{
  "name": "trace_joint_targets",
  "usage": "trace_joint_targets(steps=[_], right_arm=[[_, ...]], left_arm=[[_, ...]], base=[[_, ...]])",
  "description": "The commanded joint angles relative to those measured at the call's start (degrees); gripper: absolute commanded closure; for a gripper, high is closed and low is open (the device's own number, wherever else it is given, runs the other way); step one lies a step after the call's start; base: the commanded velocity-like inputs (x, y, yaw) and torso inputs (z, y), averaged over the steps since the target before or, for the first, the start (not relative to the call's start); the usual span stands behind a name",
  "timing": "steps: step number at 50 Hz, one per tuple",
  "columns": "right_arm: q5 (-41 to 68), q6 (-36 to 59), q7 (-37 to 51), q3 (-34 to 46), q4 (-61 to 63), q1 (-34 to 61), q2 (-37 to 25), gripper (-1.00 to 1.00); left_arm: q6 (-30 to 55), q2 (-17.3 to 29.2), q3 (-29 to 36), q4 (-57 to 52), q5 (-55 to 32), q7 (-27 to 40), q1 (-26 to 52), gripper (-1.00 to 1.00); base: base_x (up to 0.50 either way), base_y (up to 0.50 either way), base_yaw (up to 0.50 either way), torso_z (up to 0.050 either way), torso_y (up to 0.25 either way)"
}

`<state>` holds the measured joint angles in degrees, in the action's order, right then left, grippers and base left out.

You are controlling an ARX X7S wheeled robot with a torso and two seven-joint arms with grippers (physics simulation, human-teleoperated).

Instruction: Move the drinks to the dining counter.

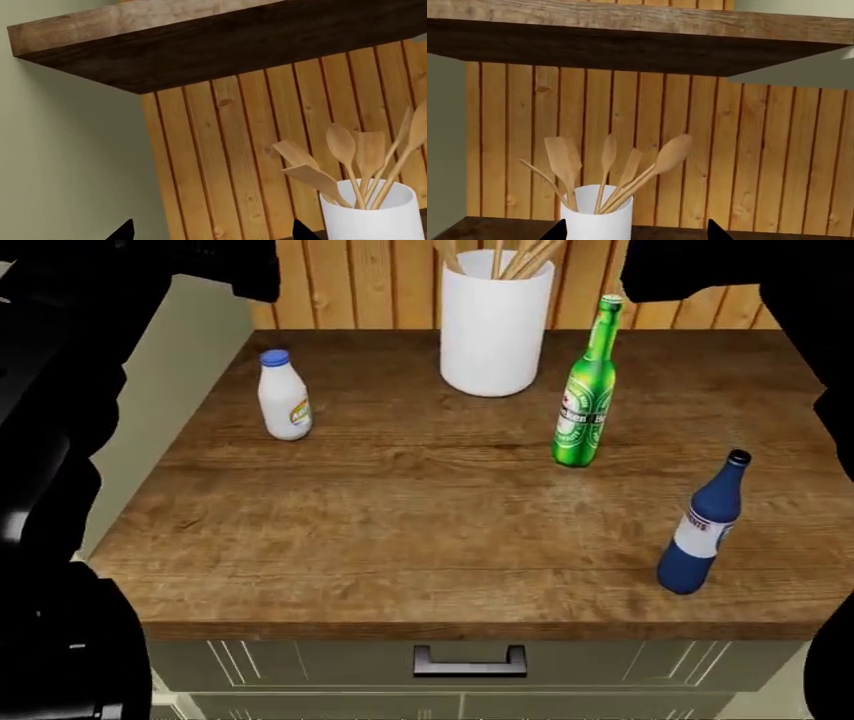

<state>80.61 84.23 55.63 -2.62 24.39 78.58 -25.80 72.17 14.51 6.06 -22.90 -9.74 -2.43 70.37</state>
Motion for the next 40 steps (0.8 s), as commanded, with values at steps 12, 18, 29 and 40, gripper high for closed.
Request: trace_joint_targets(steps=[12, 18, 29, 40], right_arm=[[36.0, -8.3, 31.0, 2.2, 4.5, -1.7, -9.5, -1.00], [36.8, -10.0, 31.6, 3.2, 5.6, -1.5, -11.1, -1.00], [37.6, -17.9, 34.2, 1.6, 9.9, -7.6, -18.6, -1.00], [42.7, -51.5, 33.8, -9.8, 27.6, -40.5, -47.6, -1.00]], left_arm=[[1.8, 1.4, -0.3, -0.9, -1.4, -1.0, -0.8, -1.00], [1.7, 1.2, -0.3, -0.7, -1.4, -0.8, -0.7, -1.00], [0.5, 0.9, -0.9, 0.5, -2.1, -1.1, -2.3, -1.00], [-0.6, 0.5, 0.7, 4.8, -2.6, -1.9, -3.2, -1.00]], base=[[0.00, 0.00, 0.00, 0.000, 0.000], [0.03, 0.41, 0.00, 0.000, 0.000], [0.03, 0.24, 0.00, 0.000, 0.000], [0.00, 0.00, 0.00, 0.000, 0.000]])
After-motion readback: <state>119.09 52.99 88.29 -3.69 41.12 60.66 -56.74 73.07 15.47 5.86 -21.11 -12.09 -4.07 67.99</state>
